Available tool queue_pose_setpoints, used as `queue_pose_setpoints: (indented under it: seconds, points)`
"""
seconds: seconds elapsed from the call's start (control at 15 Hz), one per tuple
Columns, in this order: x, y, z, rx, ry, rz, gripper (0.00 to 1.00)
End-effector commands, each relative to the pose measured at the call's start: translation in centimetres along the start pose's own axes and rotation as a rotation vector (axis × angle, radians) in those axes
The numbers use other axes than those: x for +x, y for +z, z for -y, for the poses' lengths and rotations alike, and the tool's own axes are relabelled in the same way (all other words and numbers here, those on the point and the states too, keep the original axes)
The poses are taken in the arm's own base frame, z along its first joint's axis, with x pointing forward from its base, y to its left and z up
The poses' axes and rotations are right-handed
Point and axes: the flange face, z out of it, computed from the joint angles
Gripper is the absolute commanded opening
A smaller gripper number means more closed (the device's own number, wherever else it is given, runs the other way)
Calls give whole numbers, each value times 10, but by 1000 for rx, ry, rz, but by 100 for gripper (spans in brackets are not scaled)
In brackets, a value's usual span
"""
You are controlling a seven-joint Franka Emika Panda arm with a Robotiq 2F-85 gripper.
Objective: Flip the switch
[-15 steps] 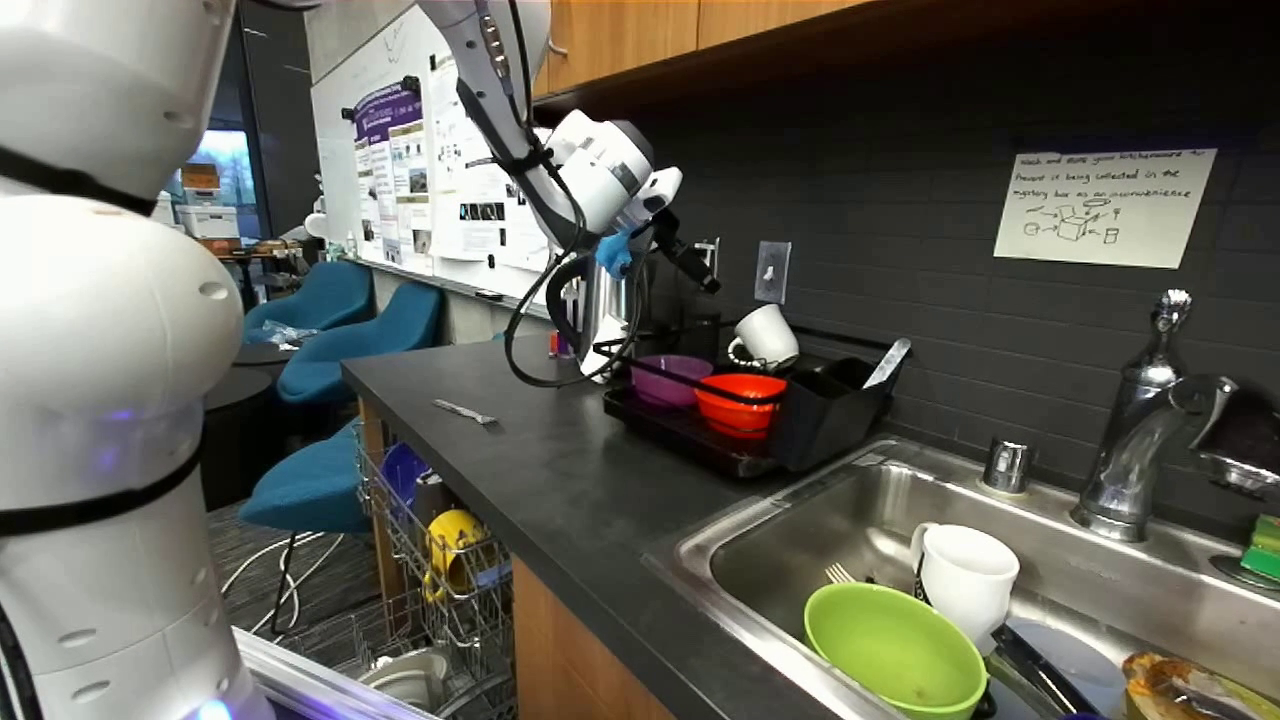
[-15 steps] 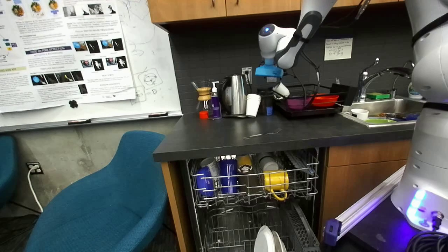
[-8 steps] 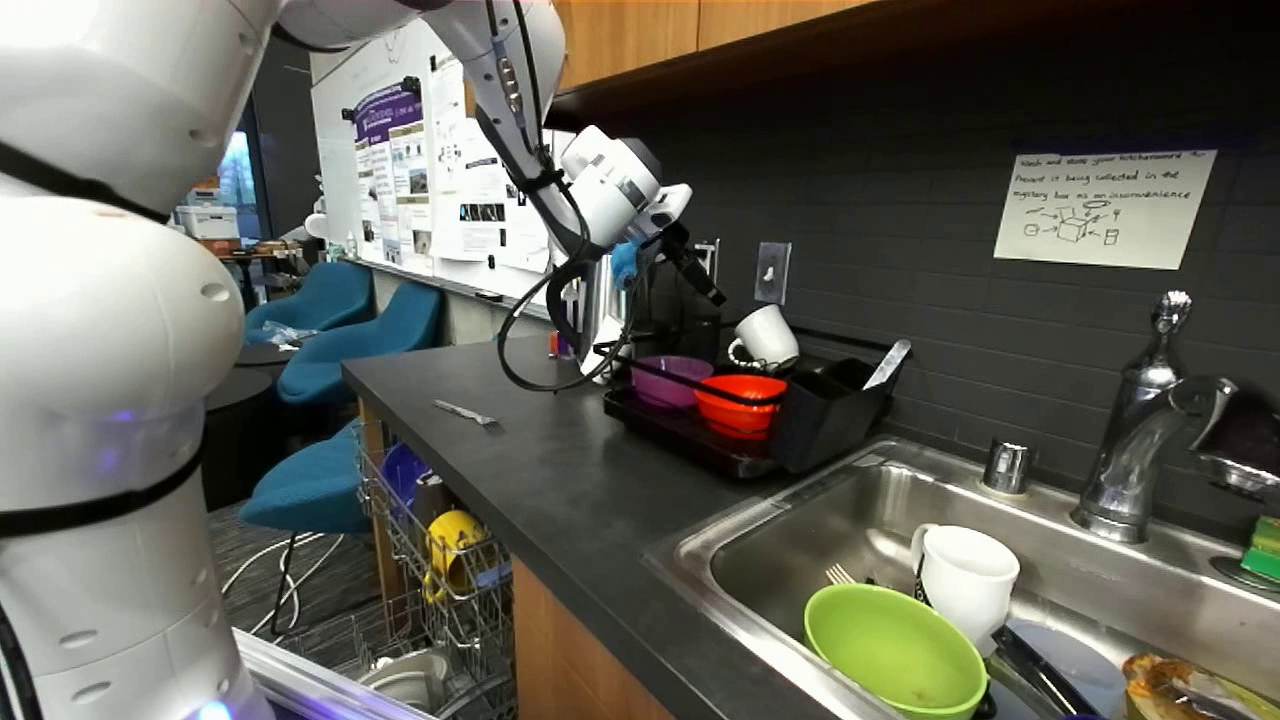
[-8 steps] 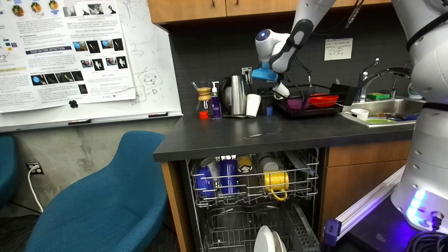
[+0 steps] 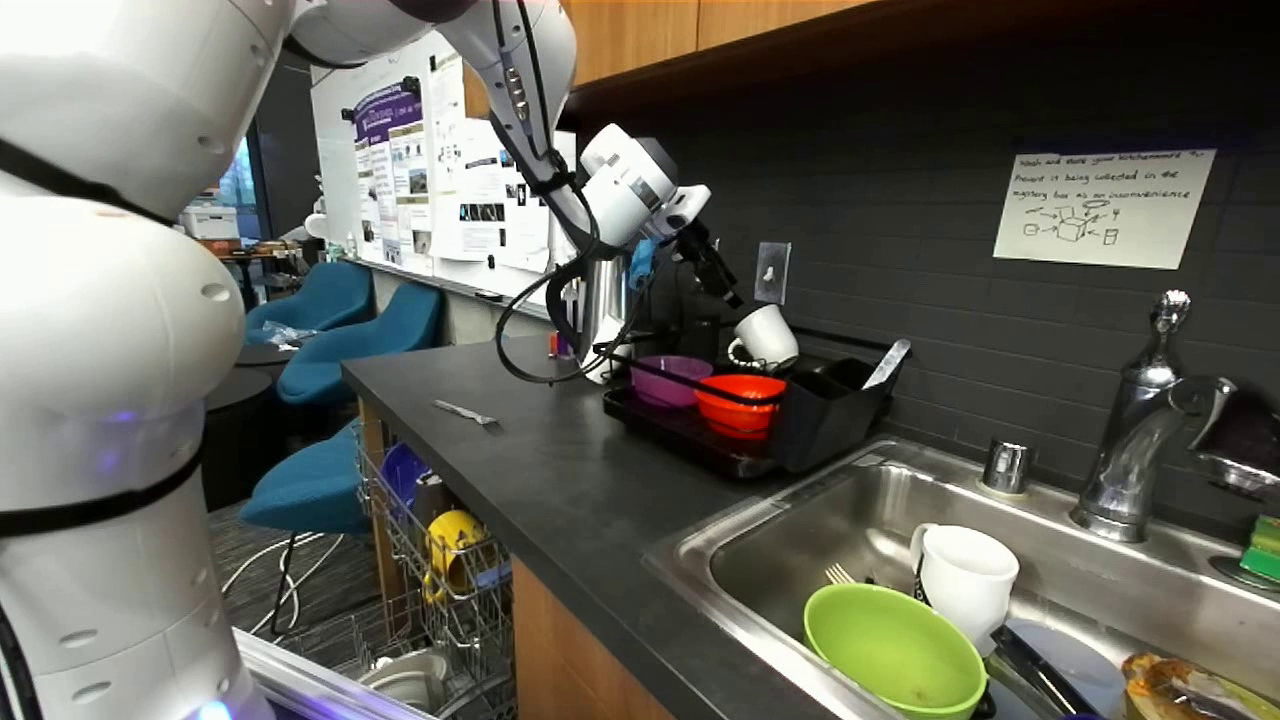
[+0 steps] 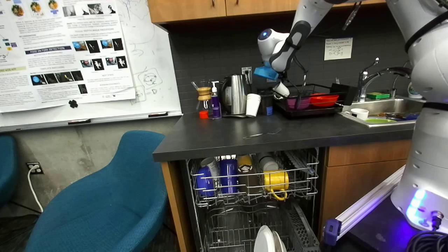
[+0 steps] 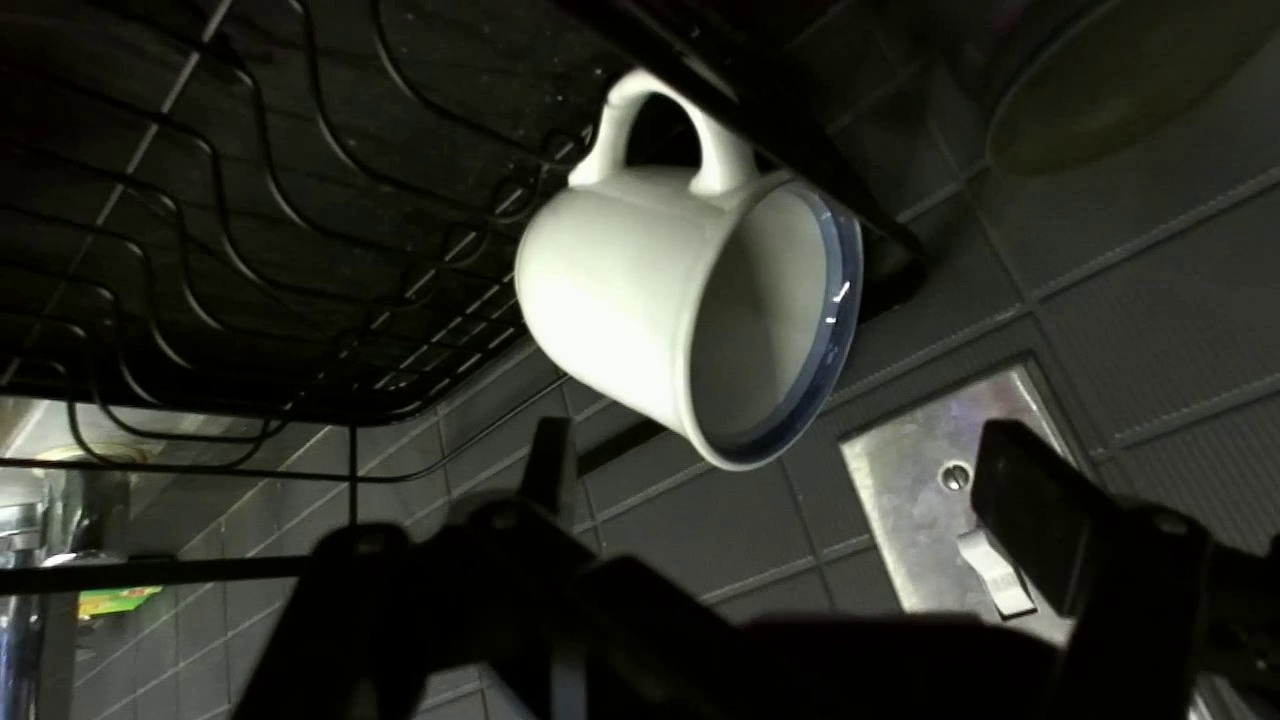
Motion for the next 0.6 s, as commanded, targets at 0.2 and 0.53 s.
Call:
queue_pose_setpoints:
  seconds: [0.2, 0.53]
  points:
    - [-1, -1, 1, 1, 14, 3, 100]
    - [-1, -1, 1, 1, 17, 3, 100]
